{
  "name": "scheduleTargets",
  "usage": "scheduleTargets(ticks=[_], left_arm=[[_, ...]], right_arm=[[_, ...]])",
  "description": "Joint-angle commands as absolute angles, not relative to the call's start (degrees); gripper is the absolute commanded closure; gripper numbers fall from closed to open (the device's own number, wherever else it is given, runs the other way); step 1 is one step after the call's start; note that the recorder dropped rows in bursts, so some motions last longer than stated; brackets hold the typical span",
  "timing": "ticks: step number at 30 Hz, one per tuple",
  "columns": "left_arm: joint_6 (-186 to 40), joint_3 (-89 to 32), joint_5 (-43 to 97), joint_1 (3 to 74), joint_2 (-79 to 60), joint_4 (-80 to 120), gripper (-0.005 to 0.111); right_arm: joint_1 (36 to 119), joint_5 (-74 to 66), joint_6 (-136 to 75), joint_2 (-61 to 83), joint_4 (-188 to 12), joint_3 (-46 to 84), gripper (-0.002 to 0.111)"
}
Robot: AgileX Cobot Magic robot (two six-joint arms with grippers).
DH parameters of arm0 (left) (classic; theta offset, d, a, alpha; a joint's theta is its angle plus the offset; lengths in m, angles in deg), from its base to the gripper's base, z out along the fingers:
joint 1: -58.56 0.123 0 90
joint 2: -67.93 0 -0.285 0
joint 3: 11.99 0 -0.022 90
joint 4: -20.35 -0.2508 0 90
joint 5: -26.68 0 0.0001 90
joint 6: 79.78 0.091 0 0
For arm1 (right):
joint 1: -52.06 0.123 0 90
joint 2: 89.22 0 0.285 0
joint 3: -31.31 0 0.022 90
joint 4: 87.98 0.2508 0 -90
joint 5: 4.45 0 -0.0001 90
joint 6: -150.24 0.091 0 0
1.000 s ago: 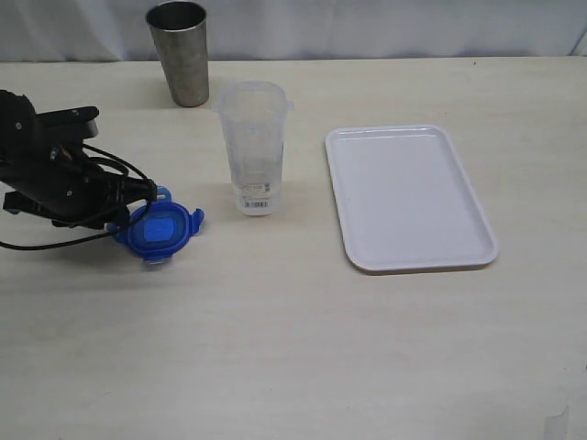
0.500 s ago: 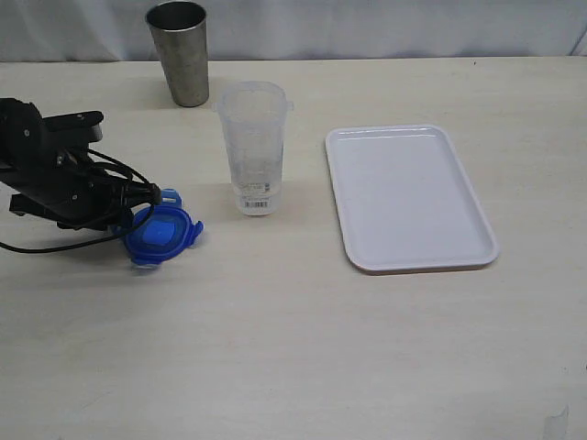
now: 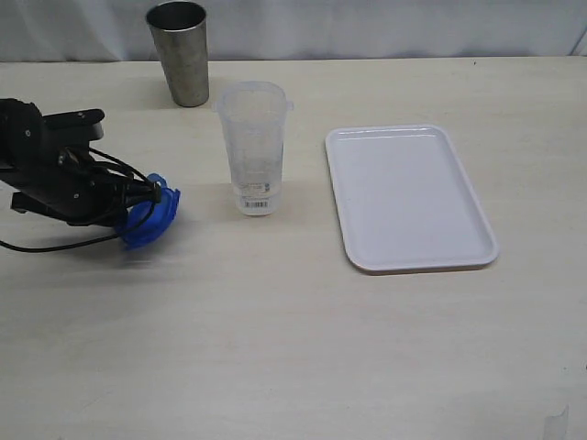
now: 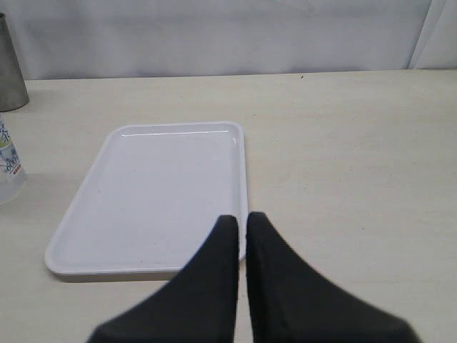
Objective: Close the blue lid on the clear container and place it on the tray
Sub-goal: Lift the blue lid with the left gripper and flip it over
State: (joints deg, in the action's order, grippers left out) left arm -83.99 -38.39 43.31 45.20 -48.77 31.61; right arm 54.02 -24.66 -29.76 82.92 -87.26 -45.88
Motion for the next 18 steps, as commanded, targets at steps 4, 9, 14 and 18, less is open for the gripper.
scheduleTargets(ticks=[4, 9, 14, 18], left_arm=[[-81.1, -38.8, 45.6, 45.1, -47.1, 31.1, 0.107], [-80.6, -38.8, 48.5, 45.1, -39.4, 29.9, 0.107], [-76.4, -38.8, 50.8, 45.1, -31.3, 30.0, 0.107], [-70.7, -38.8, 51.9, 45.1, -25.8, 30.0, 0.107]], right_arm=[[54.2, -24.4, -29.8, 83.0, -87.1, -45.9, 0.104], [54.2, -24.4, -29.8, 83.0, -87.1, -45.9, 0.104], [54.2, -24.4, -29.8, 83.0, -87.1, -45.9, 0.104], [54.2, -24.4, -29.8, 83.0, -87.1, -45.9, 0.104]])
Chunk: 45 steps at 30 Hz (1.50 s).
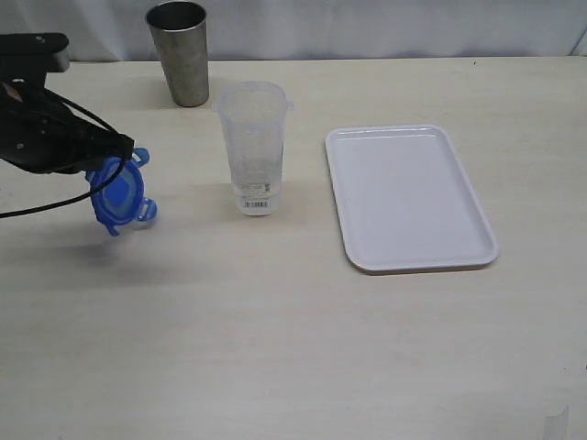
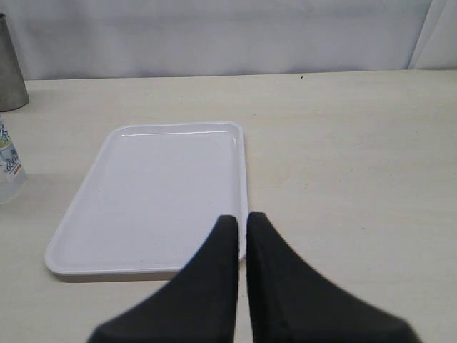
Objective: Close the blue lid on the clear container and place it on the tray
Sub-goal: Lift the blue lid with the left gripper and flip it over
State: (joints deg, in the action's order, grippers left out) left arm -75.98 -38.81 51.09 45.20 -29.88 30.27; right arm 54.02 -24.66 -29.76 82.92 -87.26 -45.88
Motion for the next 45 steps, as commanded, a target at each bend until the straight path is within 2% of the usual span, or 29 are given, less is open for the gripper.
scheduleTargets(ticks=[1, 9, 22, 37, 45], left_arm=[[-68.0, -38.8, 52.4, 45.1, -24.8, 30.0, 0.107], [-49.5, -38.7, 58.9, 45.1, -19.1, 30.0, 0.107], [-49.6, -33.5, 57.0, 45.1, -16.4, 24.1, 0.107], [-49.6, -33.0, 40.6, 39.4, -15.4, 16.3, 0.107], [-49.6, -33.0, 29.3, 39.2, -17.6, 15.8, 0.107]], right_arm=[[54.2, -24.4, -29.8, 83.0, -87.1, -45.9, 0.104], [54.2, -24.4, -29.8, 83.0, -87.1, -45.9, 0.104], [54.2, -24.4, -29.8, 83.0, -87.1, -45.9, 0.104], [54.2, -24.4, -29.8, 83.0, -87.1, -45.9, 0.104], [54.2, -24.4, -29.8, 83.0, -87.1, -45.9, 0.104]])
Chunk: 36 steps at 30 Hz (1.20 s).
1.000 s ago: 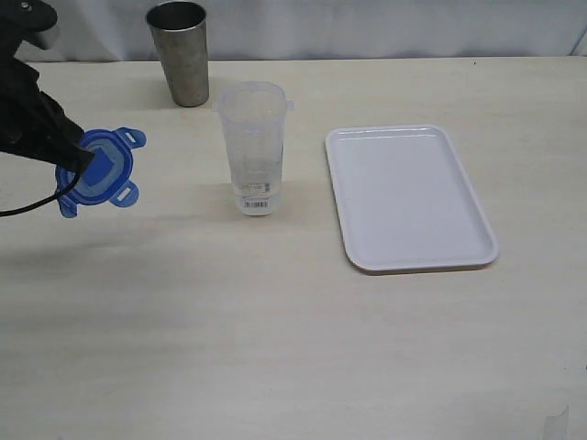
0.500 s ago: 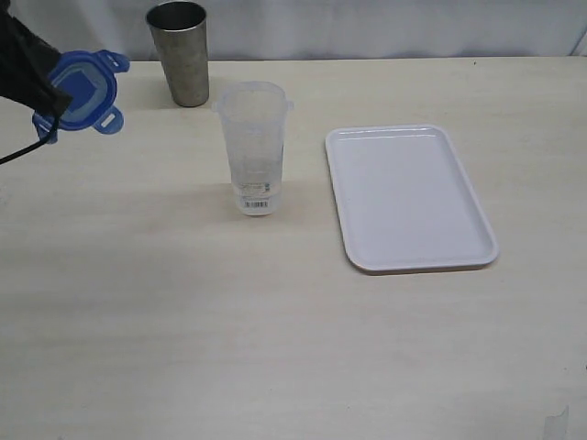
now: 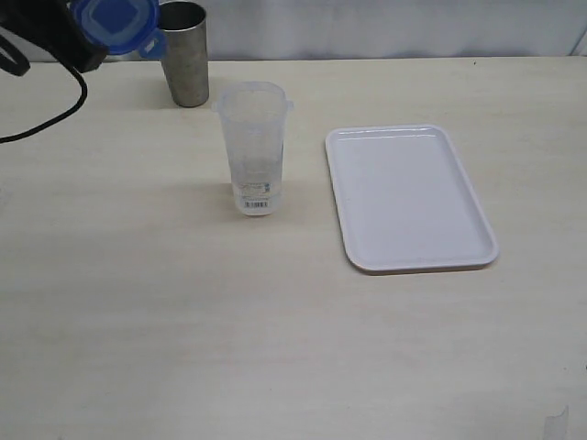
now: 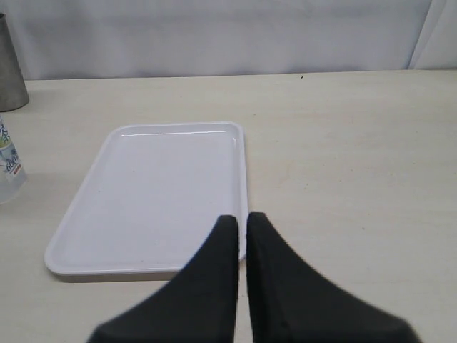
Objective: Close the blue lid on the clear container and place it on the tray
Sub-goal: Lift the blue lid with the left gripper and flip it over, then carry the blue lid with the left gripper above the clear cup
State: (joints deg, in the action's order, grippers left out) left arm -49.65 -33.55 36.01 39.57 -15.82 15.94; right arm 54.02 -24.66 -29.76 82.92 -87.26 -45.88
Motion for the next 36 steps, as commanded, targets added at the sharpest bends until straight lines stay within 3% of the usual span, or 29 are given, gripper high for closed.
scheduleTargets(ticks=[1, 9, 21, 27, 32, 36], left_arm=[[-49.6, -33.0, 28.0, 39.2, -18.3, 15.7, 0.107], [-39.5, -32.5, 11.6, 39.2, -27.2, 14.9, 0.107], [-12.6, -24.2, 11.6, 29.8, -35.9, 15.8, 0.107], [13.2, -24.5, 11.0, 26.1, -35.9, 35.0, 0.107], [39.4, -26.9, 1.9, 22.1, -35.9, 56.3, 0.107], [43.0, -27.2, 0.4, 20.5, -35.9, 65.2, 0.107]], right_arm=[[54.2, -24.4, -29.8, 83.0, -87.1, -45.9, 0.104], [54.2, -24.4, -29.8, 83.0, -87.1, -45.9, 0.104], [54.2, -24.4, -29.8, 83.0, -87.1, -45.9, 0.104], [54.2, -24.4, -29.8, 83.0, -87.1, -45.9, 0.104], [54.2, -24.4, -29.8, 83.0, -87.1, -45.9, 0.104], [54.2, -24.4, -29.8, 83.0, -87.1, -45.9, 0.104]])
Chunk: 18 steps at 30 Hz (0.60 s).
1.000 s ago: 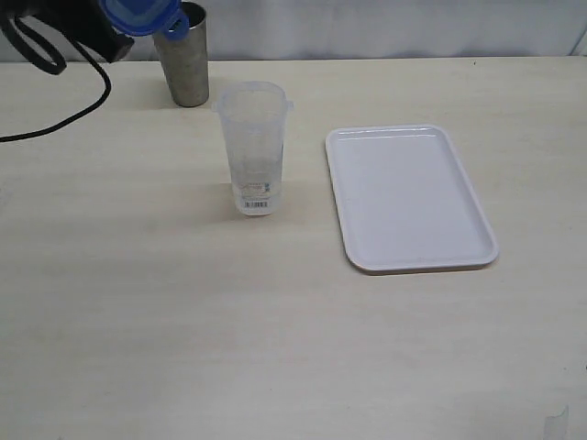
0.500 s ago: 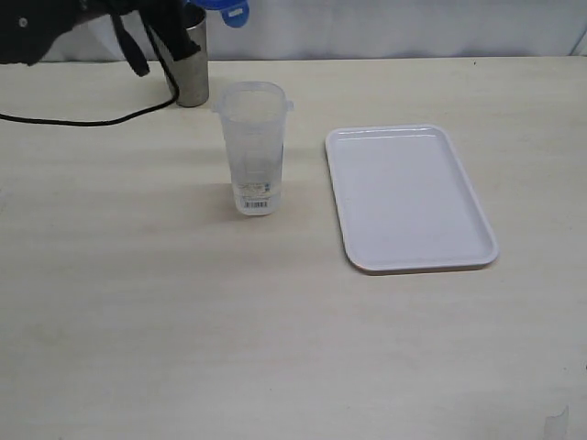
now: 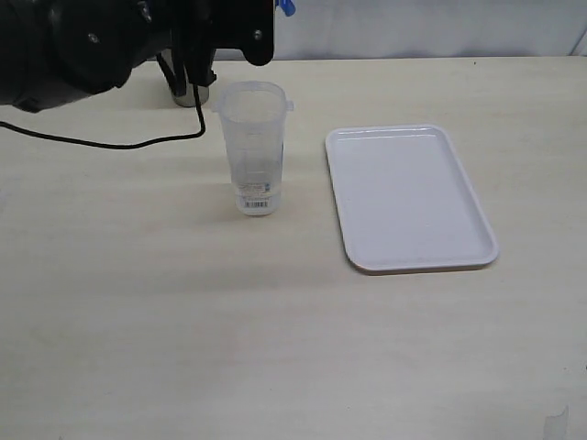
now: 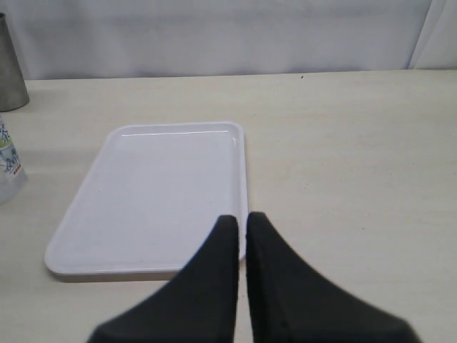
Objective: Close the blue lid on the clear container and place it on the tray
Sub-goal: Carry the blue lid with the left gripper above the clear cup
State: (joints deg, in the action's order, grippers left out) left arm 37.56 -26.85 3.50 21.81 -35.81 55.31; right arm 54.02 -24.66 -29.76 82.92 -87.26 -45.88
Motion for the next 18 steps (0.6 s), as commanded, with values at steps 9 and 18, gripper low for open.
scheduleTargets(ticks=[9, 18], left_arm=[[43.0, -27.4, 9.1, 20.5, -35.9, 70.3, 0.107], [43.0, -27.9, 10.9, 20.5, -35.9, 71.5, 0.107]], right_arm=[[54.2, -24.4, -29.8, 83.0, -87.1, -45.9, 0.104], [54.2, -24.4, -29.8, 83.0, -87.1, -45.9, 0.104]])
